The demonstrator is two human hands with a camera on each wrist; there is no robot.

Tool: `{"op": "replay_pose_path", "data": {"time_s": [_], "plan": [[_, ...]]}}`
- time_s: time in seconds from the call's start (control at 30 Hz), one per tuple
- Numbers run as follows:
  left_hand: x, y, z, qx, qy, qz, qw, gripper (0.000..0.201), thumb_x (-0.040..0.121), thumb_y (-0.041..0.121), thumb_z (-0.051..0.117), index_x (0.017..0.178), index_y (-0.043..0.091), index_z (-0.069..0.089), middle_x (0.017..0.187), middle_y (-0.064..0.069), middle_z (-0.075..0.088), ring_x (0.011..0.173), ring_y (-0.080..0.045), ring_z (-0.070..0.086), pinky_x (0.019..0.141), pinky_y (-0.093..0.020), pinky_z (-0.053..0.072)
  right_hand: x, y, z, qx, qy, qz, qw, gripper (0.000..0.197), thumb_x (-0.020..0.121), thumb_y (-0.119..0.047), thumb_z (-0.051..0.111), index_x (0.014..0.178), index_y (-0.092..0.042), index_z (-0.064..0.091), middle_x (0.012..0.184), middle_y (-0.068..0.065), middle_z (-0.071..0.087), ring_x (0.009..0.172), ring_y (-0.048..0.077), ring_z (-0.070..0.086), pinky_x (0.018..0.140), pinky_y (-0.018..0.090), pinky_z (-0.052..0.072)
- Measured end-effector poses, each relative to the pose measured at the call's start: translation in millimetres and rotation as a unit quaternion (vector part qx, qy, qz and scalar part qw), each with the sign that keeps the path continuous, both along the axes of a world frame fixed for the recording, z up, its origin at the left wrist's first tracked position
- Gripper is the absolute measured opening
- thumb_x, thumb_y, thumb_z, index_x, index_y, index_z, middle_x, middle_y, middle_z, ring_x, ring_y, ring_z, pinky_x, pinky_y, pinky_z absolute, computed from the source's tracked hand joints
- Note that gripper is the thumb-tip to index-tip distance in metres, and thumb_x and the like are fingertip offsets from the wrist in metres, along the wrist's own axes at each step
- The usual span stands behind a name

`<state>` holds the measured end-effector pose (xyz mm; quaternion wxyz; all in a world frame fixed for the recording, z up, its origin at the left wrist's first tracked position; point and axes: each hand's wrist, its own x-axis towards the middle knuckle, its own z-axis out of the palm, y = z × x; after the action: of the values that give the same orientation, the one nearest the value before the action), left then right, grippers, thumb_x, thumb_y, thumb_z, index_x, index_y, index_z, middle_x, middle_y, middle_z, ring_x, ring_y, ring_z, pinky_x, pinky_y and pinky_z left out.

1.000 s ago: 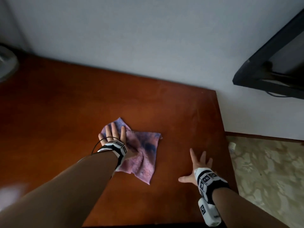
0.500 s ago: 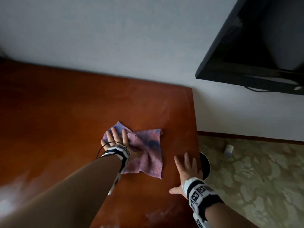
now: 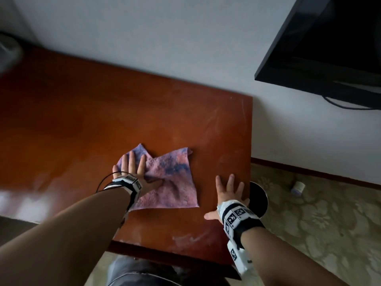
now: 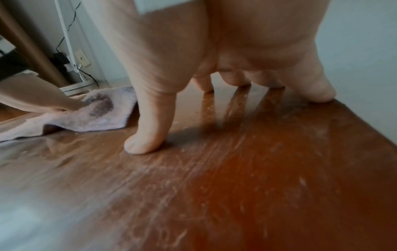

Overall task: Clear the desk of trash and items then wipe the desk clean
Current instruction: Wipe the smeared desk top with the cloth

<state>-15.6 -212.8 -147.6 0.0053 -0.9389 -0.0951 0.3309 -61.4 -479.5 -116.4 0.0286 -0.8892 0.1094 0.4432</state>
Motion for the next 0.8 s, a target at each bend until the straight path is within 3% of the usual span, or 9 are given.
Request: {"op": "replay_pose_path", "data": {"time_s": [0.27,0.53,0.7,0.8], "plan": [[34,12,0,-0.026,-0.058,0.081,0.995,0.101,0.076,0.083,0.030,0.150,0.031,-0.013,0.157,-0.008,-0.022,0.144,-0.031,-0.021,0.116,-0.055,-0.004,-3,-3,-3,0.005,-0.008,-0.003,1.000,0.130,0.067,-0.056,0.079,0.148,-0.037,-0.020,0.152,0.006,-0.037,0.143,0.041,-0.021,0.111,0.067,0.015],[-77,45,2,0.015,-0.008,0.012,1.000,0.108,0.071,0.088,0.027,0.148,0.030,-0.020,0.155,-0.006,-0.030,0.143,-0.027,-0.024,0.116,-0.050,-0.005,-4,-1,-3,0.016,-0.020,-0.014,1.000,0.132,0.063,-0.053,0.083,0.149,-0.039,-0.016,0.151,0.005,-0.039,0.142,0.039,-0.024,0.111,0.067,0.012],[-64,45,-2,0.013,-0.016,0.035,0.999,0.110,0.068,0.091,0.026,0.147,0.032,-0.021,0.156,-0.007,-0.027,0.144,-0.028,-0.023,0.115,-0.052,-0.003,0,3,-5,-0.009,-0.022,-0.017,1.000,0.135,0.062,-0.051,0.085,0.148,-0.039,-0.020,0.151,0.006,-0.039,0.142,0.041,-0.022,0.110,0.068,0.017],[-53,38,-1,-0.005,-0.047,0.065,0.997,0.106,0.071,0.088,0.028,0.149,0.032,-0.017,0.157,-0.009,-0.023,0.144,-0.030,-0.020,0.116,-0.055,-0.002,-12,-1,-5,-0.003,-0.046,-0.023,0.999,0.128,0.067,-0.055,0.080,0.149,-0.038,-0.017,0.154,0.003,-0.034,0.144,0.039,-0.020,0.114,0.061,0.016]]}}
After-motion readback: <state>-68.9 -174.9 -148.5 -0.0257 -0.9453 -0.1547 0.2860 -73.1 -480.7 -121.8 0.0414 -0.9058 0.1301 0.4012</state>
